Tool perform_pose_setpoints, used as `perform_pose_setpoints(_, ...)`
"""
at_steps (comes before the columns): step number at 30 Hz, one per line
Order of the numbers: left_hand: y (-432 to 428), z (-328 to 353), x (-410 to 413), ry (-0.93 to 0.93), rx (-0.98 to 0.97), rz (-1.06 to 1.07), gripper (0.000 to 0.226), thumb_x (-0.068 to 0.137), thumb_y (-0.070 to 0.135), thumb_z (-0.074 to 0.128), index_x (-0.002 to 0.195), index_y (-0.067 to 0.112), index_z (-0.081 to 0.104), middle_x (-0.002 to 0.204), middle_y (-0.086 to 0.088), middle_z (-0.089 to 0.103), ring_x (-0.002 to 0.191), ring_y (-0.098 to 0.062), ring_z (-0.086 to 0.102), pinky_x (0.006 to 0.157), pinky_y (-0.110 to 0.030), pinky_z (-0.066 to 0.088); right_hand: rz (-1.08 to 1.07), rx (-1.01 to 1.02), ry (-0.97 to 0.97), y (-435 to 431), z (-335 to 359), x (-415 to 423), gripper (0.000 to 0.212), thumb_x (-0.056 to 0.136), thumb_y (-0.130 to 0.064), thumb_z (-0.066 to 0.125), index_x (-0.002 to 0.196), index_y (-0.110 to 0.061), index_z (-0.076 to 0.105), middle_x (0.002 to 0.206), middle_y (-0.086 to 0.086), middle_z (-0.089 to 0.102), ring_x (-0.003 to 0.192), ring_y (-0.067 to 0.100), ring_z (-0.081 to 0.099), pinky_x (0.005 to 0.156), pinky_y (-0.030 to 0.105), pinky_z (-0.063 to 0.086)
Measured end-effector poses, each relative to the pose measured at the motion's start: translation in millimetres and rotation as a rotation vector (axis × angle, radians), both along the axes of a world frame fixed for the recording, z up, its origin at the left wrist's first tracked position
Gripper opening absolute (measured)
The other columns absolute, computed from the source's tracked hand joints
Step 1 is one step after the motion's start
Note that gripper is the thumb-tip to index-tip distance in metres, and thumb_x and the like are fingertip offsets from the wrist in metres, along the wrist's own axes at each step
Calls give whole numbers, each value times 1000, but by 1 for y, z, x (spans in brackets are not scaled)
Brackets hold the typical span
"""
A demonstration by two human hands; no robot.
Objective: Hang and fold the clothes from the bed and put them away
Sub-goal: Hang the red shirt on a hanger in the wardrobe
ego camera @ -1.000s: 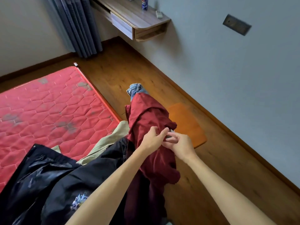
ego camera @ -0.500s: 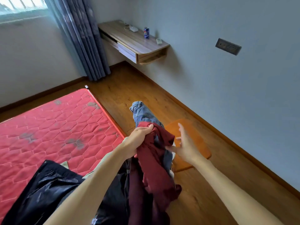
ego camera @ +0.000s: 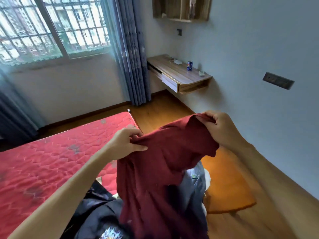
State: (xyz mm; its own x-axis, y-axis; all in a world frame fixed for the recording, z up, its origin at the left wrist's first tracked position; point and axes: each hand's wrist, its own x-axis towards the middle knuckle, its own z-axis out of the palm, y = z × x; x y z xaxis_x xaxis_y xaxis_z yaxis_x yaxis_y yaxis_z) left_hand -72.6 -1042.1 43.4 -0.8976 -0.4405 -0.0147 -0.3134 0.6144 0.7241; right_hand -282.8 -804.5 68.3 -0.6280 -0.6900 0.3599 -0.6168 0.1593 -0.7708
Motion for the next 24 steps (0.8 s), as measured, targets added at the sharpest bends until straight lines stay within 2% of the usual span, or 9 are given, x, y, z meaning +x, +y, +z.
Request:
perform_pose_setpoints(4, -11, 15, 9, 135, 33, 38, 34, 87, 13, 73, 63, 36, 67, 55, 18, 52, 53, 4, 43, 53, -16, 33, 13, -149, -59, -5, 36, 6, 23, 93, -29, 68, 70, -26, 68, 57, -18, 63, 56, -3, 56, 56, 11, 41)
perform_pose_setpoints(8, -12, 32, 7, 250, 253, 127, 23, 98, 7, 58, 78, 11, 69, 71, 3, 54, 69, -11, 49, 59, -24, 37, 0, -175, -46, -14, 46, -2, 9, 92, -23, 68, 88, -28, 74, 78, -15, 72, 75, -1, 65, 71, 13, 47)
perform_pose_setpoints(10, -8, 46, 1, 288, 390, 186, 19, 100, 11, 55, 93, -4, 65, 83, -9, 57, 80, -21, 51, 68, -31, 43, -125, -100, 134, -17, 42, -10, 14, 92, -19, 67, 104, -26, 70, 91, -11, 70, 86, 7, 65, 80, 19, 47)
perform_pose_setpoints(13, 5, 69, -14, 299, 554, 258, 25, 101, 13, 53, 108, -6, 67, 94, -17, 66, 84, -26, 62, 74, -34, 54, -214, -116, 539, -17, 35, 4, 37, 88, -10, 65, 124, -15, 59, 115, 2, 59, 106, 21, 58, 98, 32, 44)
perform_pose_setpoints(15, 15, 85, -26, 259, 578, 260, 21, 100, 12, 54, 101, 1, 72, 88, -14, 71, 73, -23, 67, 66, -31, 58, -3, -172, 562, -18, 26, 42, 39, 87, -16, 67, 124, -12, 58, 119, 2, 56, 108, 18, 57, 97, 37, 47)
perform_pose_setpoints(17, 24, 97, -40, 224, 529, 246, 21, 99, 10, 55, 89, 8, 74, 78, -9, 72, 64, -18, 67, 62, -29, 58, 193, -128, 608, -24, 12, 88, 46, 85, -35, 72, 124, -13, 61, 121, 2, 56, 112, 17, 56, 99, 34, 45)
perform_pose_setpoints(20, 38, 111, -57, 212, 378, 260, 23, 97, 13, 58, 80, 13, 73, 73, -5, 68, 64, -16, 62, 65, -28, 53, 207, -13, 723, -47, -11, 123, 68, 74, -44, 78, 133, -20, 54, 135, 9, 45, 128, 25, 45, 109, 39, 40)
perform_pose_setpoints(22, 41, 120, -61, 221, 306, 290, 22, 95, 15, 59, 79, 13, 74, 74, -5, 68, 67, -17, 62, 70, -33, 55, 75, 17, 802, -62, -14, 128, 65, 72, -24, 79, 132, -23, 53, 135, 12, 40, 124, 28, 43, 103, 43, 47)
perform_pose_setpoints(24, 40, 127, -60, 247, 323, 336, 19, 94, 16, 60, 82, 10, 74, 81, -10, 70, 74, -21, 65, 80, -41, 58, 23, -15, 750, -69, -11, 121, 49, 77, -12, 70, 123, -22, 57, 124, 9, 45, 104, 28, 55, 80, 42, 57)
